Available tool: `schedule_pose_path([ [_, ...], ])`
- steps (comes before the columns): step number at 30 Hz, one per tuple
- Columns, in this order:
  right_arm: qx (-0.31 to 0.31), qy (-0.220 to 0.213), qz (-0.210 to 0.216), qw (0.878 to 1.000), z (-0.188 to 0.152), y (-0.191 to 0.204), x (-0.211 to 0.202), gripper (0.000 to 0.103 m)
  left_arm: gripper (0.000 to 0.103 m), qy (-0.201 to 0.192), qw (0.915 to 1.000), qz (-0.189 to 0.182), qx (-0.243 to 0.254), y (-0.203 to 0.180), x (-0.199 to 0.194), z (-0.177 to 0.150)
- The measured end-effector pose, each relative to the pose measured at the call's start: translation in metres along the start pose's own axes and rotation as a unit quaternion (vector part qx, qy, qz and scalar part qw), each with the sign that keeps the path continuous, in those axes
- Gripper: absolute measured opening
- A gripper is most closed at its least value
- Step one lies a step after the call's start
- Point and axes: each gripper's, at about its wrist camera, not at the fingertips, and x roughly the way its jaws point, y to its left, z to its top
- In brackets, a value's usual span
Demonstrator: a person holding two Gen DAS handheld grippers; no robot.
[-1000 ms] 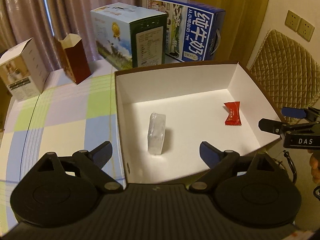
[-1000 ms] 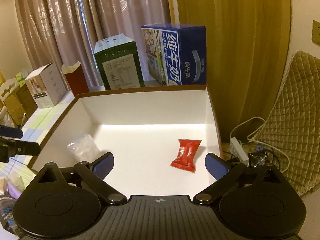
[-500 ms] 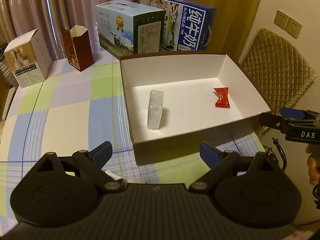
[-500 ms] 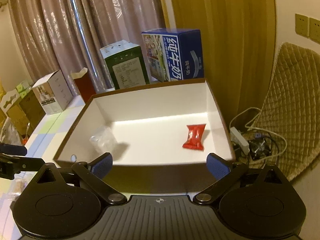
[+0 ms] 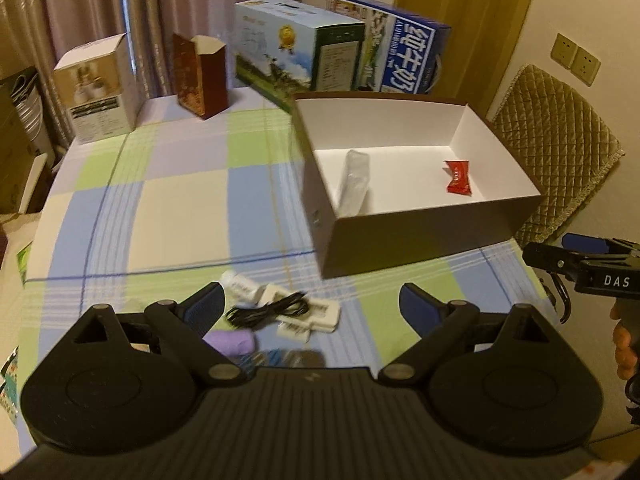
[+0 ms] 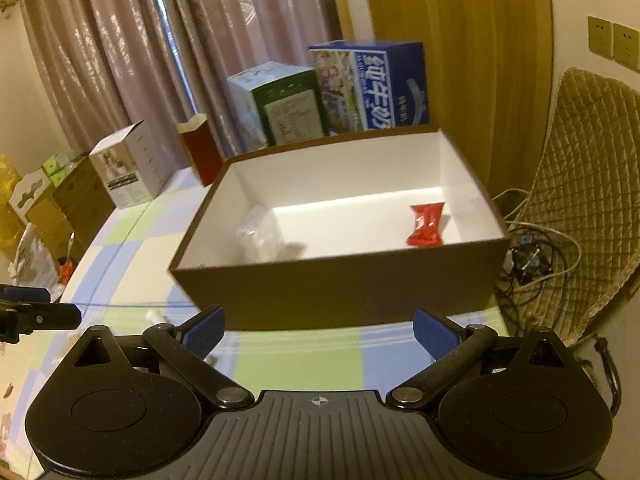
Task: Organize objects
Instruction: 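Withdraw both tools from the box back toward the remaining items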
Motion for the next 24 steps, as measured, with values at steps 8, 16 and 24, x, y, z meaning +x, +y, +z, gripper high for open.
schedule_pose_path([
  [8, -0.003, 0.009, 0.012, 1.0, -0.012, 0.033, 0.002, 0.098, 0.092, 0.007, 0.9997, 0.012, -0.021, 0.038, -0.015, -0.021],
  [16, -0.015, 0.03, 0.028, 0.999, -0.026, 0.065, 0.014, 0.098, 0.093, 0.011, 0.9989, 0.03, -0.036, 0.067, -0.026, -0.041],
  [24, -0.032, 0.055, 0.046, 0.997, -0.041, 0.091, 0.031, 0.098, 0.093, 0.029, 0.9968, 0.048, -0.056, 0.092, -0.031, -0.069],
])
